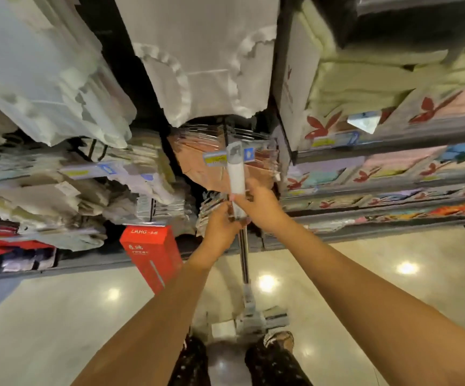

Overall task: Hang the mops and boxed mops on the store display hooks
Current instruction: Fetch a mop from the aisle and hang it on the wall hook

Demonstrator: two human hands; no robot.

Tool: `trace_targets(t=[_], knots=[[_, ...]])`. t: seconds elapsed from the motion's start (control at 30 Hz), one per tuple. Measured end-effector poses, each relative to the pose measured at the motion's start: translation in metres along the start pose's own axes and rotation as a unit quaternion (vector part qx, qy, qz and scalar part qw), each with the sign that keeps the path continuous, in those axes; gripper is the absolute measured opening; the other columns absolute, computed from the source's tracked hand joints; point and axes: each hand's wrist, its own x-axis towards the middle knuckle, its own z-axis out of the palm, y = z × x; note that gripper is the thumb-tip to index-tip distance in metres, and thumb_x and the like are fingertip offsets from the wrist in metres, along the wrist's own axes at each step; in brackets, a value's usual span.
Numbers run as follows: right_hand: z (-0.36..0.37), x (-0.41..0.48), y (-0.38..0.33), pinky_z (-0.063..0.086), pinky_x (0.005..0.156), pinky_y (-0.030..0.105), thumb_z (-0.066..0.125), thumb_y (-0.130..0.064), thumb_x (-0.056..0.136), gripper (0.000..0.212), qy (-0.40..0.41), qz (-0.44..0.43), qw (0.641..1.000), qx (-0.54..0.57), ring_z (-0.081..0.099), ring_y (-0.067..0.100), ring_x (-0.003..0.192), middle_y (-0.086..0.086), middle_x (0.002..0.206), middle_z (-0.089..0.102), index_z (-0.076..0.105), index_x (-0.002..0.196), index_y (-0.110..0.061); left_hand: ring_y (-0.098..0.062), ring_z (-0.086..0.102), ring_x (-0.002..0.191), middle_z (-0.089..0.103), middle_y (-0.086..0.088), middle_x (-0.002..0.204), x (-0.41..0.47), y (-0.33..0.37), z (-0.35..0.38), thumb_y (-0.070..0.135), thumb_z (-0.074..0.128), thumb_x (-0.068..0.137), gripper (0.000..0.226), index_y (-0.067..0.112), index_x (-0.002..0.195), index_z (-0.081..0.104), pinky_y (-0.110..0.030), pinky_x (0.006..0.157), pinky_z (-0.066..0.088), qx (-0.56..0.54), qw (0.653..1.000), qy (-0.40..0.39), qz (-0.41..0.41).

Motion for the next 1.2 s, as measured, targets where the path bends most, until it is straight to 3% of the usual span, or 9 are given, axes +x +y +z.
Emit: trace_targets(t=[0.1,0.23,0.37,0.47,0.63,0.73,0.87,1.1,1.2], knots=[[0.000,-0.012,0.007,0.041,0.058,0.017,0.063,-0.020,0.094,0.033,-0.002,-0.028,0.999,0.016,0.060,0.026,0.091,0.009,0.096,0.060,0.056,0.118,0.000,-0.013,0.060,0.096,0.060,0.004,0.106,-0.025,0.002,0.013,-0.007,0.053,0.094,0.040,0.025,0.118,0.047,-0.041,0.092,0.051,-0.017,0.999,0.028,0.010],[0.002,-0.046,0.018,0.049,0.070,0.025,0.072,-0.017,0.087,0.022,-0.002,-0.049,0.996,0.079,0.062,0.018,0.085,-0.002,0.086,0.064,0.064,0.104,-0.007,-0.017,0.066,0.100,0.069,-0.003,0.107,-0.051,-0.016,0.011,0.000,0.062,0.089,0.036,0.012,0.122,0.055,-0.033,0.087,0.054,0.012,0.999,0.033,0.026],[0.003,-0.080,0.031,0.056,0.080,0.039,0.076,-0.020,0.083,0.028,0.037,-0.034,0.994,0.102,0.067,0.021,0.090,0.007,0.096,0.072,0.068,0.105,-0.005,0.004,0.068,0.072,0.072,0.007,0.075,-0.069,-0.022,0.018,-0.020,0.055,0.087,0.032,-0.002,0.113,0.056,-0.014,0.066,0.053,0.043,0.999,0.009,0.026],[0.005,-0.099,0.029,0.057,0.079,0.034,0.076,-0.019,0.084,0.028,0.074,-0.017,0.991,0.107,0.069,0.019,0.090,0.010,0.097,0.073,0.070,0.107,-0.004,0.007,0.065,0.069,0.066,-0.002,0.079,-0.074,-0.021,0.015,-0.013,0.063,0.086,0.022,-0.011,0.107,0.060,-0.011,0.064,0.048,0.050,0.996,-0.041,0.059],[0.030,-0.125,0.002,0.047,0.068,0.006,0.072,-0.017,0.086,0.018,0.151,0.006,0.985,0.087,0.062,-0.009,0.075,-0.007,0.084,0.070,0.072,0.104,-0.013,-0.013,0.069,0.083,0.070,-0.007,0.090,-0.072,-0.024,-0.016,0.007,0.076,0.081,0.023,0.012,0.100,0.064,-0.029,0.072,0.055,0.065,0.985,-0.141,0.078],[0.063,-0.149,-0.019,0.045,0.070,0.004,0.072,-0.015,0.086,0.020,0.216,0.020,0.973,0.083,0.060,-0.016,0.078,-0.016,0.086,0.066,0.071,0.106,-0.016,0.008,0.064,0.069,0.065,0.007,0.081,-0.083,-0.025,-0.041,-0.002,0.072,0.083,0.030,0.017,0.104,0.061,-0.010,0.062,0.049,0.072,0.966,-0.225,0.102],[0.105,-0.188,-0.047,0.050,0.079,0.014,0.074,-0.009,0.084,0.023,0.288,0.039,0.951,0.109,0.064,-0.005,0.086,-0.007,0.093,0.069,0.068,0.102,-0.021,-0.014,0.067,0.083,0.070,0.005,0.085,-0.108,-0.031,-0.073,-0.007,0.073,0.079,0.036,0.027,0.090,0.064,-0.022,0.069,0.054,0.035,0.949,-0.291,0.115],[0.142,-0.281,-0.091,0.054,0.073,0.027,0.075,-0.011,0.083,0.013,0.480,0.113,0.862,0.113,0.063,0.020,0.079,0.016,0.087,0.068,0.070,0.088,-0.001,-0.016,0.071,0.090,0.068,0.014,0.088,-0.169,-0.030,-0.078,0.014,0.075,0.079,0.021,0.012,0.097,0.063,-0.036,0.077,0.059,0.110,0.864,-0.442,0.215],[0.161,-0.326,-0.104,0.048,0.065,0.014,0.073,-0.010,0.084,0.010,0.580,0.129,0.795,0.119,0.061,0.010,0.073,0.019,0.086,0.067,0.069,0.088,-0.002,-0.019,0.072,0.091,0.069,0.005,0.098,-0.211,-0.018,-0.072,0.020,0.076,0.082,0.026,0.015,0.104,0.065,-0.037,0.081,0.058,0.140,0.820,-0.502,0.236]])
